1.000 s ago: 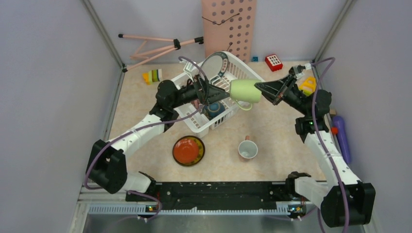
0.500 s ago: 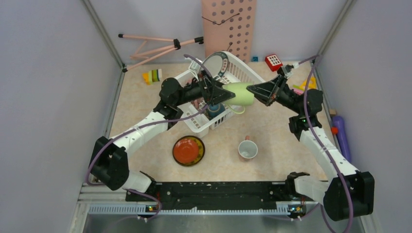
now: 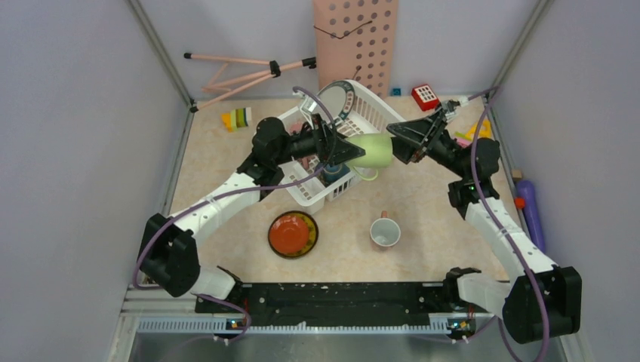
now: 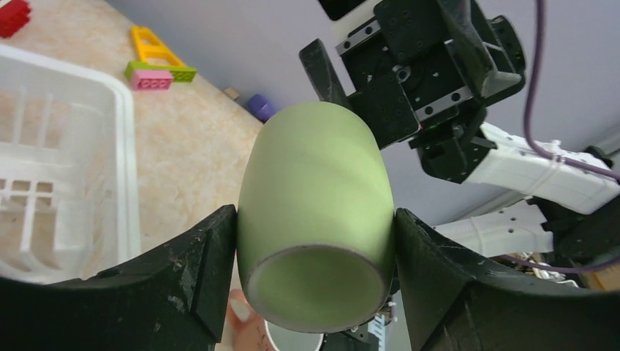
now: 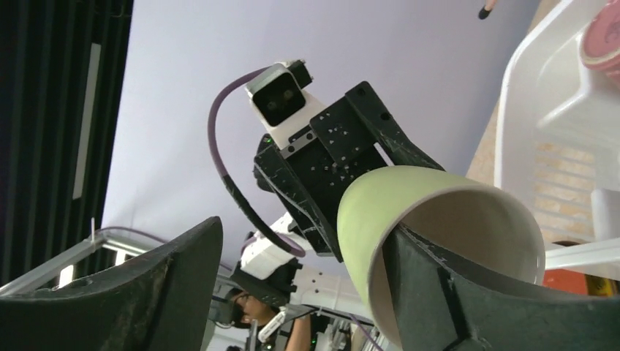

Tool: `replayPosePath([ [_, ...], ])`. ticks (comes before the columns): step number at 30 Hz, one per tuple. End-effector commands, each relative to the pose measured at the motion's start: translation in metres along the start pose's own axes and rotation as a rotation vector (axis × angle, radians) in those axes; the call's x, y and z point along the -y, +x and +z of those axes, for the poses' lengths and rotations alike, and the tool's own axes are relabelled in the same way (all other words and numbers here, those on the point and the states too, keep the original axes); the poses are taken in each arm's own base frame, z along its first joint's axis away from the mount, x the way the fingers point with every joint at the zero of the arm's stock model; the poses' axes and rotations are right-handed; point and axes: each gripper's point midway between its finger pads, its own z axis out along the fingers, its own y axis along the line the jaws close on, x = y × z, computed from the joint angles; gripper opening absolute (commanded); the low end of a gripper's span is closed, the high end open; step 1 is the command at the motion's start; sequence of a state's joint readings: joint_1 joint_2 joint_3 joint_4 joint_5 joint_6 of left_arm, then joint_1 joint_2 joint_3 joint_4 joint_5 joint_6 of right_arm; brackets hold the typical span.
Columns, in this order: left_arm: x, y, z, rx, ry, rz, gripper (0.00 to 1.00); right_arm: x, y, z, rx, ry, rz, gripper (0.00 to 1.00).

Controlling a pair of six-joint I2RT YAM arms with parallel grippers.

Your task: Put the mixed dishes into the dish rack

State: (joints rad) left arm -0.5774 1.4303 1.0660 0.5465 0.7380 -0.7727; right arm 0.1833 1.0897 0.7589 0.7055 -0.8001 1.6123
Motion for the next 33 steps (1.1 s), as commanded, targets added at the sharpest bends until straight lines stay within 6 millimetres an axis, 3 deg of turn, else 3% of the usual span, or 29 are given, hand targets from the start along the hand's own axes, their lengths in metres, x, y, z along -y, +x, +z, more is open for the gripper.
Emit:
replayPosePath([
  [1,0.018,-0.035,-0.008,0.054,-0.062,0.152,0.00,0.008,-0.013,0.004,0.075,0.020,-0.077,0.86],
  [2,0.014,-0.038,-0.010,0.053,-0.099,0.157,0.00,0.016,-0.016,0.005,0.085,0.053,-0.072,0.92],
  [6,-0.006,-0.053,-0.024,0.037,-0.310,0.191,0.00,0.050,-0.032,0.000,0.173,0.251,-0.079,0.97],
  [13,-0.036,-0.073,-0.040,0.043,-0.529,0.170,0.00,0.074,-0.056,0.007,0.241,0.326,-0.087,0.98],
  [18,-0.080,-0.096,-0.089,0.016,-0.953,0.159,0.00,0.098,-0.073,-0.009,0.324,0.496,-0.176,0.99],
  [20,-0.094,-0.089,-0.104,-0.051,-1.064,0.128,0.00,0.100,-0.075,-0.013,0.343,0.517,-0.198,0.99],
  [25,-0.119,-0.075,-0.119,-0.085,-1.184,0.092,0.00,0.102,-0.074,-0.014,0.336,0.522,-0.204,0.99],
  [33,-0.164,-0.046,-0.120,-0.185,-1.248,0.035,0.00,0.103,-0.069,-0.022,0.338,0.542,-0.226,0.99],
])
